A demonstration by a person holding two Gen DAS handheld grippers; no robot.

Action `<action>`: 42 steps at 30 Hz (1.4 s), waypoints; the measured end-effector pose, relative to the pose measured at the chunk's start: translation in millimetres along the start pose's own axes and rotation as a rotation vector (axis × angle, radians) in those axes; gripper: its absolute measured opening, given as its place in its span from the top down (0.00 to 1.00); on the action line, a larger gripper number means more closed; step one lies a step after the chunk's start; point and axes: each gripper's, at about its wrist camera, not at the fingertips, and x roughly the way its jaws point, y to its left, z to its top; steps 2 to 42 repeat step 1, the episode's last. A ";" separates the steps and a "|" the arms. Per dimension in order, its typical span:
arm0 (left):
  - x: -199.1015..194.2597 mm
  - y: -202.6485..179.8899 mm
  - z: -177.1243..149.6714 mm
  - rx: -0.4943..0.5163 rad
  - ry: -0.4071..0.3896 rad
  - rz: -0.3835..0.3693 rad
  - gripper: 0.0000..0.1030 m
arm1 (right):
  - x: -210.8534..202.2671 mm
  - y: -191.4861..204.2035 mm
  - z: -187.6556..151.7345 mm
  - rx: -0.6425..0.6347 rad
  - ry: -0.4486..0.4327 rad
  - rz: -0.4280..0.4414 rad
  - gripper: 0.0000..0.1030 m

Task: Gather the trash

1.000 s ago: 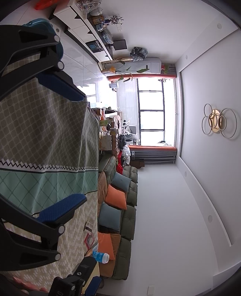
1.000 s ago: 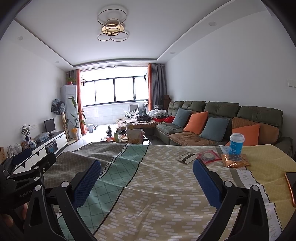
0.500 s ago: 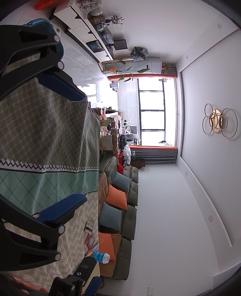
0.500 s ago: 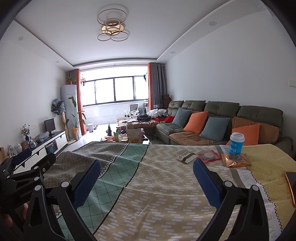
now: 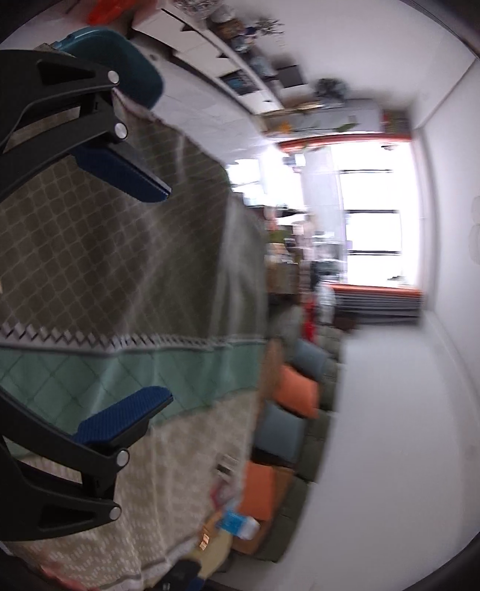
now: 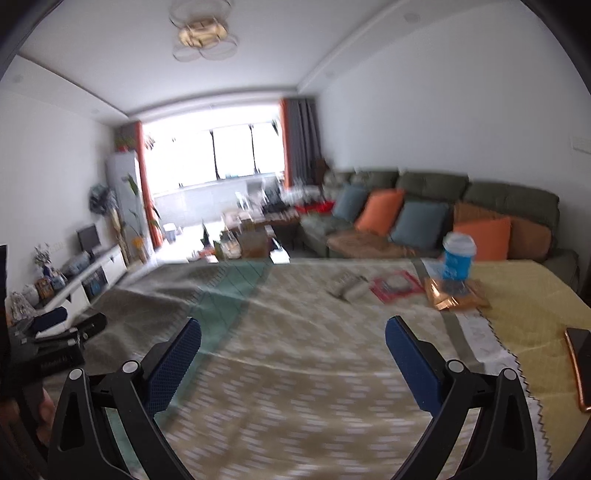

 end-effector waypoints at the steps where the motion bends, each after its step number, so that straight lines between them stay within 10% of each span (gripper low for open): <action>1: 10.5 1.0 0.9 0.004 0.034 0.005 0.03 | 6.1 -7.7 0.0 0.000 0.039 -0.017 0.04; 42: 10.5 1.0 0.9 0.004 0.034 0.005 0.03 | 6.1 -7.7 0.0 0.000 0.039 -0.017 0.04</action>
